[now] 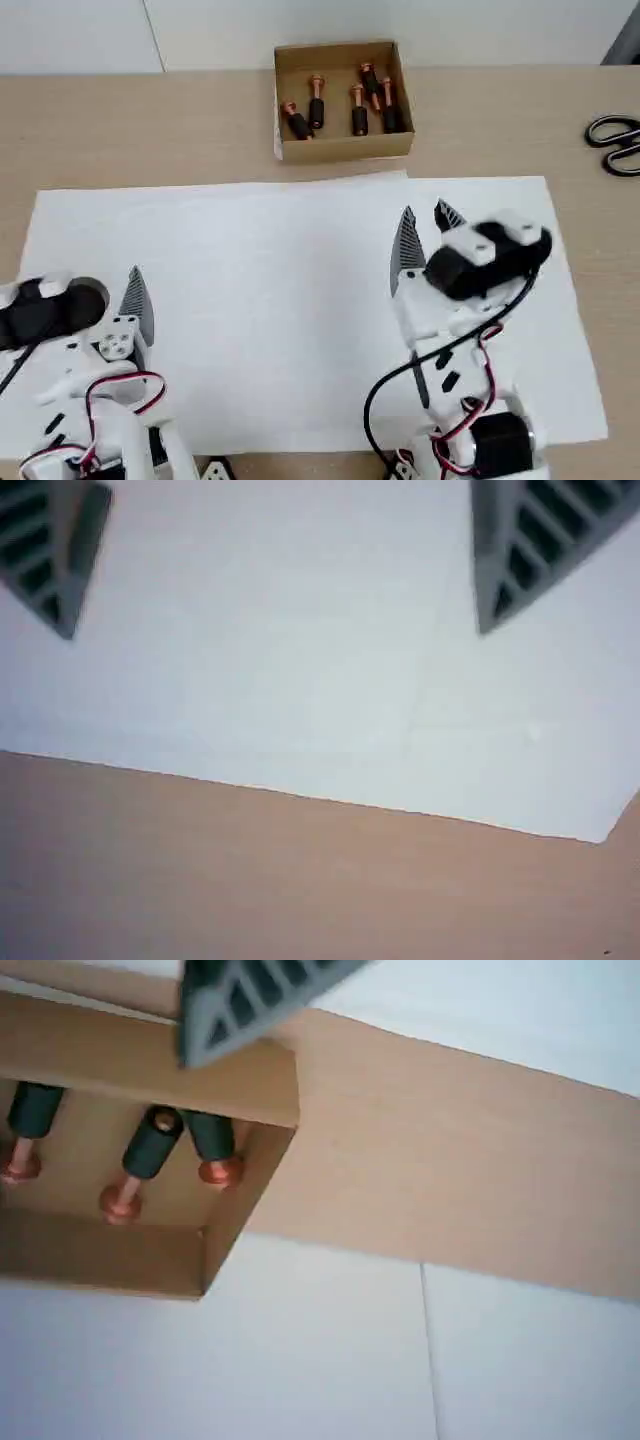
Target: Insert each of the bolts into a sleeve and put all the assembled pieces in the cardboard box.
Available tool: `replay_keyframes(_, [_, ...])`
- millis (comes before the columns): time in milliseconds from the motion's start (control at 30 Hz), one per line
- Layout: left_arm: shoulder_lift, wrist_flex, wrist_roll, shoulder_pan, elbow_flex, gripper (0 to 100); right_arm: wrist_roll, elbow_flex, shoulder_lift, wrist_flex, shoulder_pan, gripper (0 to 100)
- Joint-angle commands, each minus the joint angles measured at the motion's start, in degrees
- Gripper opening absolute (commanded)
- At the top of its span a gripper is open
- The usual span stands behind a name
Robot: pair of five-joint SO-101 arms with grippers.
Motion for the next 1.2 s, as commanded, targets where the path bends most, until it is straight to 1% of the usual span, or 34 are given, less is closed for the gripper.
replay_keyframes(0, [-0.62, -4.13, 0.53, 0.18, 1.27, 24, 0.62, 5.19, -3.47, -2.68, 0.48, 13.3])
replay_keyframes(100, [-0.62, -7.03, 0.53, 4.4, 5.67, 24, 0.62, 9.49, -4.35, -3.03, 0.48, 13.3])
replay_keyframes(267, [-0.53, -9.58, 0.53, 16.26, 10.59, 24, 0.62, 14.15, -4.44, -3.03, 0.48, 13.3])
replay_keyframes(333, [-0.53, -10.81, 0.53, 19.34, 11.21, 24, 0.62, 15.74, -4.44, -3.03, 0.48, 13.3])
replay_keyframes(567, [-0.53, -11.08, 0.53, 19.96, 16.4, 24, 0.53, 22.24, -4.44, -3.12, 0.48, 13.3])
replay_keyframes(767, [-0.62, -10.81, 0.62, 20.04, 17.1, 24, 0.44, 25.76, -4.44, -3.12, 0.48, 13.3])
replay_keyframes(1167, [-0.62, -10.9, 0.62, 20.04, 24.4, 24, 0.26, 27.96, -4.44, -3.03, 0.48, 13.3])
